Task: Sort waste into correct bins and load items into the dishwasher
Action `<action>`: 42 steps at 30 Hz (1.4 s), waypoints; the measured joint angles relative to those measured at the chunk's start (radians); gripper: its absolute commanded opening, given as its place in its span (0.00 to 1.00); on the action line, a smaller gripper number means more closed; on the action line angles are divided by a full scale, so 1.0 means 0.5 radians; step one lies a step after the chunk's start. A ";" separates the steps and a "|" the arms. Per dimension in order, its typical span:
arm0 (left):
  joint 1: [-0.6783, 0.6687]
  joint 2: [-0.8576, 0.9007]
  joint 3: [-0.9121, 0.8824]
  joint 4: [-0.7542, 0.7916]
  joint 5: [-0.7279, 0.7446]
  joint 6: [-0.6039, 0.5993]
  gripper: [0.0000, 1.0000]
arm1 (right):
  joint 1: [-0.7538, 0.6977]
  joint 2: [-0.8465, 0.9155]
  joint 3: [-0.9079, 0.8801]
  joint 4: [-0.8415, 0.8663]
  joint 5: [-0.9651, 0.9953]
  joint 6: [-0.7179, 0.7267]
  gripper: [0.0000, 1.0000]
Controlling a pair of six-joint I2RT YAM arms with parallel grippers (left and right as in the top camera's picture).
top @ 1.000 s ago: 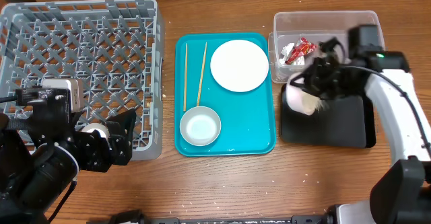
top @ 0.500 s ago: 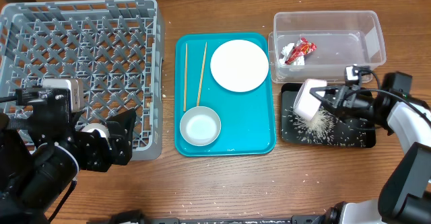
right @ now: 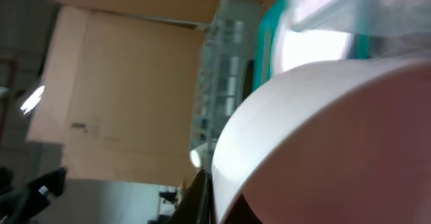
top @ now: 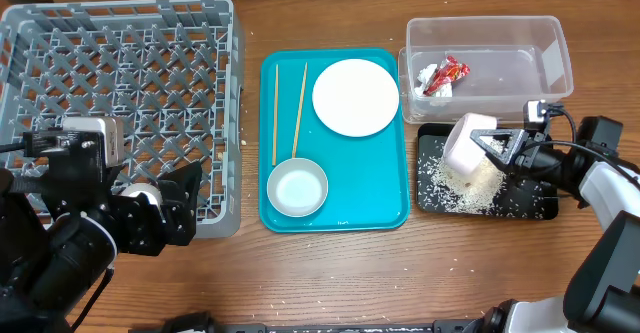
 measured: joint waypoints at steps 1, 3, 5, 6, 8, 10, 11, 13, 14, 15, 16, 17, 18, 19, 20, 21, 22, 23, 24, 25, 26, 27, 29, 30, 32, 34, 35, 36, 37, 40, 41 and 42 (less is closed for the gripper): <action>0.000 0.000 0.000 0.001 0.000 0.000 1.00 | -0.001 0.000 0.000 0.001 0.037 0.049 0.04; 0.000 0.000 0.000 0.000 0.000 0.000 1.00 | -0.001 0.002 0.000 -0.014 -0.033 0.071 0.04; 0.000 0.000 0.000 0.000 0.000 0.000 1.00 | 0.004 0.002 0.000 -0.018 -0.097 0.062 0.04; 0.000 0.000 0.000 0.000 0.000 0.000 1.00 | 0.003 0.002 0.000 -0.013 -0.084 0.079 0.04; 0.000 0.000 0.000 0.000 0.000 0.000 1.00 | 0.004 0.002 0.000 -0.015 -0.080 0.149 0.04; 0.000 0.000 0.000 0.001 0.000 0.000 1.00 | 0.014 -0.003 0.001 -0.050 -0.140 0.170 0.04; 0.000 0.000 0.000 0.001 0.000 0.000 1.00 | 0.026 -0.009 0.000 -0.072 -0.146 0.171 0.04; 0.000 0.000 0.000 0.001 -0.001 0.000 1.00 | 0.075 -0.041 0.000 -0.095 -0.110 0.185 0.04; 0.000 0.000 0.000 0.000 -0.001 0.000 1.00 | 0.120 -0.076 0.000 -0.117 -0.074 0.195 0.04; 0.000 0.000 0.000 0.002 -0.001 0.000 1.00 | 0.166 -0.114 0.002 -0.137 -0.041 0.200 0.04; 0.000 0.000 0.000 0.000 -0.002 0.000 1.00 | 0.246 -0.174 0.010 -0.170 0.027 0.213 0.04; 0.000 0.000 0.000 0.001 -0.004 0.000 1.00 | 0.303 -0.220 0.015 -0.200 0.071 0.212 0.04; 0.000 0.000 0.000 0.001 -0.005 0.000 1.00 | 0.381 -0.265 0.038 -0.257 0.156 0.214 0.04; 0.000 0.000 0.000 0.001 -0.005 0.000 1.00 | 0.485 -0.320 0.070 -0.327 0.275 0.217 0.04; 0.000 0.000 0.000 0.001 -0.006 0.000 1.00 | 0.612 -0.371 0.111 -0.391 0.420 0.222 0.04; 0.000 0.000 0.000 0.001 -0.006 0.000 1.00 | 0.756 -0.414 0.156 -0.442 0.586 0.232 0.04; 0.000 0.000 0.000 0.000 -0.006 0.000 1.00 | 0.924 -0.449 0.201 -0.471 0.787 0.257 0.04; 0.000 0.000 0.000 0.001 -0.006 0.000 1.00 | 1.064 -0.470 0.230 -0.471 0.964 0.280 0.04; 0.000 0.000 0.000 0.001 -0.006 0.000 1.00 | 1.210 -0.481 0.250 -0.463 1.150 0.310 0.04; 0.000 0.000 0.000 0.000 -0.006 0.000 1.00 | 1.357 -0.481 0.259 -0.451 1.341 0.333 0.04; 0.000 0.000 0.000 0.001 -0.006 0.000 1.00 | 1.500 -0.475 0.259 -0.436 1.524 0.352 0.04; 0.000 0.000 0.000 0.000 -0.006 0.000 1.00 | 1.630 -0.458 0.259 -0.423 1.678 0.369 0.04; 0.000 0.000 0.000 0.001 -0.006 0.000 1.00 | 1.854 -0.401 0.259 -0.346 1.975 0.407 0.04; 0.000 0.000 0.000 0.000 -0.006 0.000 1.00 | 1.949 -0.362 0.259 -0.294 2.110 0.436 0.04; 0.000 0.000 0.000 0.000 -0.006 0.000 1.00 | 2.109 -0.256 0.259 -0.175 2.364 0.491 0.04; 0.000 0.000 0.000 0.000 -0.006 0.000 1.00 | 2.174 -0.162 0.259 -0.081 2.512 0.524 0.13; 0.000 0.000 0.000 0.001 -0.006 0.000 1.00 | 2.189 -0.115 0.259 -0.043 2.565 0.553 0.40; 0.000 0.000 0.000 0.000 -0.006 0.000 1.00 | 2.190 -0.089 0.258 -0.028 2.599 0.565 0.54; 0.000 0.000 0.000 0.001 -0.006 0.000 1.00 | 2.189 -0.069 0.258 -0.019 2.638 0.568 0.63; 0.000 0.000 0.000 0.000 -0.006 0.000 1.00 | 2.186 -0.065 0.290 -0.164 2.696 0.585 0.72; 0.000 0.000 0.000 0.000 -0.006 0.000 1.00 | 2.186 -0.065 0.320 -0.233 2.700 0.584 0.73; 0.000 0.000 0.000 0.000 -0.006 0.000 1.00 | 2.186 -0.065 0.388 -0.359 2.705 0.583 0.73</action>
